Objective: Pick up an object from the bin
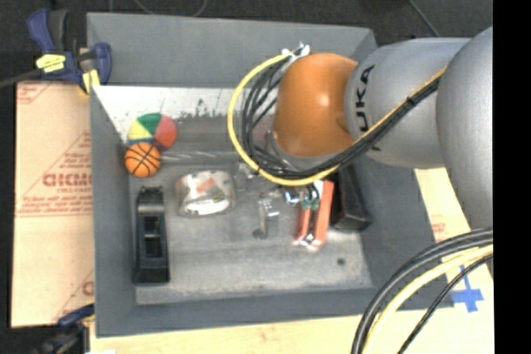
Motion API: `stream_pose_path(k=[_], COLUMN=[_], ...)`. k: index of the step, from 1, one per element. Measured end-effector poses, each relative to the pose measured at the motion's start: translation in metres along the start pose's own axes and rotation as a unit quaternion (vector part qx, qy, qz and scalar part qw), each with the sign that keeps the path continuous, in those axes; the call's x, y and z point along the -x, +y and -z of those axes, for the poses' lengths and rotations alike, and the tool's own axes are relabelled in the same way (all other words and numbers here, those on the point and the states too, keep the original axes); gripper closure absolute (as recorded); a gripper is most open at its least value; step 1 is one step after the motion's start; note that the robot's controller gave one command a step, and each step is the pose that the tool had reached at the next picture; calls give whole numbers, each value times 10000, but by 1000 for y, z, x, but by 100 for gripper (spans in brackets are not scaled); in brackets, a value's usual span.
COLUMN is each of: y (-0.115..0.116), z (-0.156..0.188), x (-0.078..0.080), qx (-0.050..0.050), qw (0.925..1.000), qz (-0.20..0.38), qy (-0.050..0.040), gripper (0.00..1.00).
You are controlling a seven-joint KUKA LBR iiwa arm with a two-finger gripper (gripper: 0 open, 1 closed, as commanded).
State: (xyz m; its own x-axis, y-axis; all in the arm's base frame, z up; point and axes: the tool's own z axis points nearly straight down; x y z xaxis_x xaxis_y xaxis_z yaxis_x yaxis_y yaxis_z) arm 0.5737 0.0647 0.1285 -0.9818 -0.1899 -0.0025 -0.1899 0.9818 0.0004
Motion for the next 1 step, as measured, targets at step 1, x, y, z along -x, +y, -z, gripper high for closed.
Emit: stream_pose_path(k=[1], y=[0], z=[41], x=[21], qx=[-1], qw=[9885], qz=[-1513], qy=[3], gripper=[0])
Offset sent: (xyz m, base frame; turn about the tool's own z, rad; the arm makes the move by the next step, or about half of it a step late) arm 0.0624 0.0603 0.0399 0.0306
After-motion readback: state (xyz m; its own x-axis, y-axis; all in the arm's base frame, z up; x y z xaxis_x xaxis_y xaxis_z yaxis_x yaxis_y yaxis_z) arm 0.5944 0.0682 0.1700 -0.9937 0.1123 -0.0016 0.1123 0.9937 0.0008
